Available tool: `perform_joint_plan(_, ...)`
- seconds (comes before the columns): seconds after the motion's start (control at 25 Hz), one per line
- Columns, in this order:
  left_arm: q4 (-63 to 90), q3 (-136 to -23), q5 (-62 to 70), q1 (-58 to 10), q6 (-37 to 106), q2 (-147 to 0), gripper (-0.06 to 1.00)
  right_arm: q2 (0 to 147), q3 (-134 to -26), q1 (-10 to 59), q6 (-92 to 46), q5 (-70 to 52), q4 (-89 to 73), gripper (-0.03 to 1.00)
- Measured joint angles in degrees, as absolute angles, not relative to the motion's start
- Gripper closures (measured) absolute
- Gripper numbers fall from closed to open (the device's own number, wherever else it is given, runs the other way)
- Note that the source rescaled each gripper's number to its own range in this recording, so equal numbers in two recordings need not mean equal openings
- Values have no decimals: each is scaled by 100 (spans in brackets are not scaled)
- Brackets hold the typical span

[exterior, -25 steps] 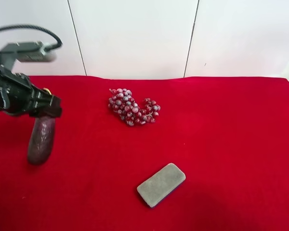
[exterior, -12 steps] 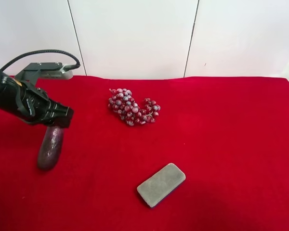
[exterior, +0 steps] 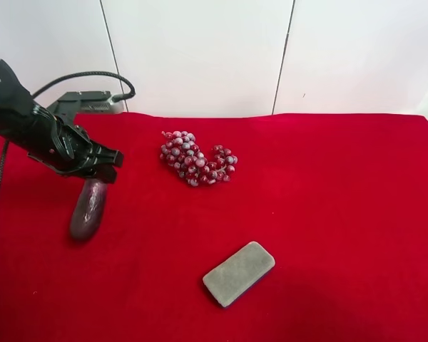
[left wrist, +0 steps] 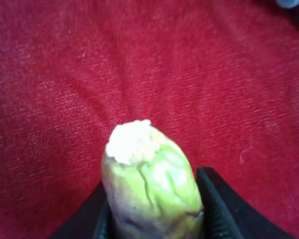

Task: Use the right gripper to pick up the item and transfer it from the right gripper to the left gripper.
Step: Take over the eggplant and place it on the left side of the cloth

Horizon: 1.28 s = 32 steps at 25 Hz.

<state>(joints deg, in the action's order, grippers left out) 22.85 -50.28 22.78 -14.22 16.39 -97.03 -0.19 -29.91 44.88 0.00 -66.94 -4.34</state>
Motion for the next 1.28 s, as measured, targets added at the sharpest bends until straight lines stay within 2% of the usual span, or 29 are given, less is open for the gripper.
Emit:
perform_joint_plan(0.6,2287,-5041,2248,-1422,1639,-10016,94,-19,-2991,2006,0,-6694,-434,-3)
perform_joint_plan(1.08,2287,-5041,2248,-1422,1639,-10016,94,-19,-2991,644,0,-6694,-434,-3)
perform_joint_plan(1.28,2287,-5041,2243,-1422,1639,-10016,94,-19,-2991,509,0,-6694,-434,-3)
